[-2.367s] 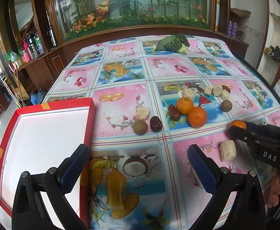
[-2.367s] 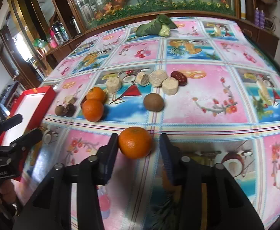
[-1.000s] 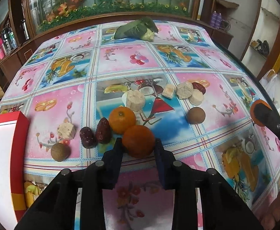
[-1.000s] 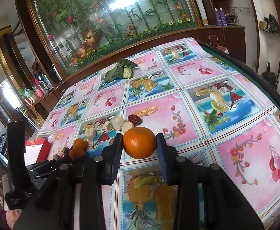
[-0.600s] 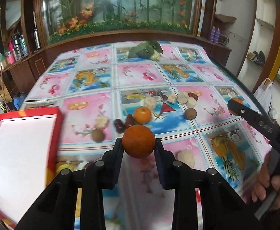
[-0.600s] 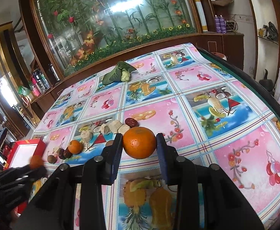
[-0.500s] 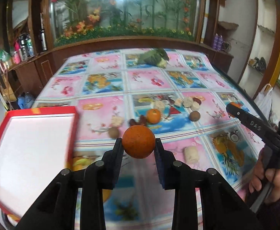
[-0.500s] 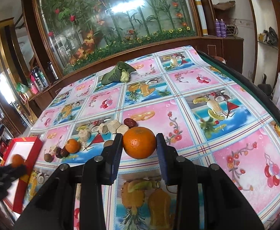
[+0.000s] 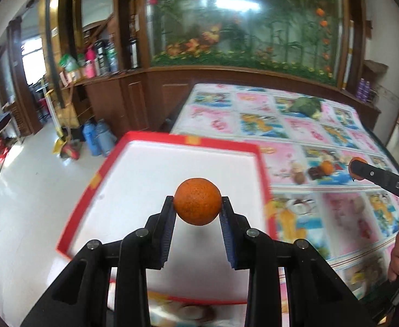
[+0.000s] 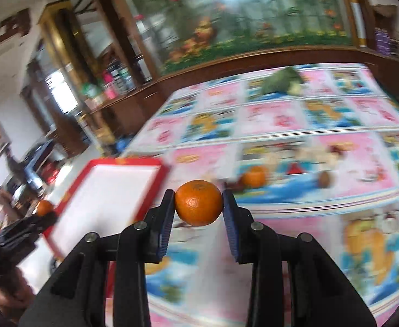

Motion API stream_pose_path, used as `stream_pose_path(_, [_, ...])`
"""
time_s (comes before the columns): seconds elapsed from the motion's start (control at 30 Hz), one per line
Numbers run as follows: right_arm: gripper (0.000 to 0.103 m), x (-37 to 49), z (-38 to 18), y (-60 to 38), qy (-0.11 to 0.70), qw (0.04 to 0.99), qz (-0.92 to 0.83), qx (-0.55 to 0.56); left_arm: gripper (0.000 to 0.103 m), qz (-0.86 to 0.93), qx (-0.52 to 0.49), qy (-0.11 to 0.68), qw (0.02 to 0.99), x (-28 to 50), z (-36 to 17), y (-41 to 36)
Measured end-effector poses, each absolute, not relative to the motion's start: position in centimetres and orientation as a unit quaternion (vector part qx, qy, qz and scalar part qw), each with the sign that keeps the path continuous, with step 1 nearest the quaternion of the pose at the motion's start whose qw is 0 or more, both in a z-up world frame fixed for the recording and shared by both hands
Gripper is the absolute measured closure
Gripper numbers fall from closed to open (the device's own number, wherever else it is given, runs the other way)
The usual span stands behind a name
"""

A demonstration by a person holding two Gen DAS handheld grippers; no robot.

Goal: Organize fruits
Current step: 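Carry both oranges into the red-rimmed white tray and open both tools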

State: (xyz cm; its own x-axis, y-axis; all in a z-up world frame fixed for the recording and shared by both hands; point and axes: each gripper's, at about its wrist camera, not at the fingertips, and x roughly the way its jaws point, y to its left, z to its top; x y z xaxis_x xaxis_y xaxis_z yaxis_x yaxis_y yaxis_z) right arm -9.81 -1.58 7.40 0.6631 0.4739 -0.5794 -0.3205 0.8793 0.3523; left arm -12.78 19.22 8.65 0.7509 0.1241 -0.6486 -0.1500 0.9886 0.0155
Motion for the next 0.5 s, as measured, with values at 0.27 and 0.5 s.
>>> stream_pose_path(0.27, [0.066,-11.2,4.8,10.7,0.396,0.861,0.314,0.056,0.071,0.127,-0.028,0.385,0.914,-12.9,5.5,24.5])
stream_pose_path(0.5, [0.066,-11.8,2.5,15.3,0.426,0.844,0.326,0.008,0.071,0.142,-0.022,0.411,0.900,-12.5,3.4,25.7])
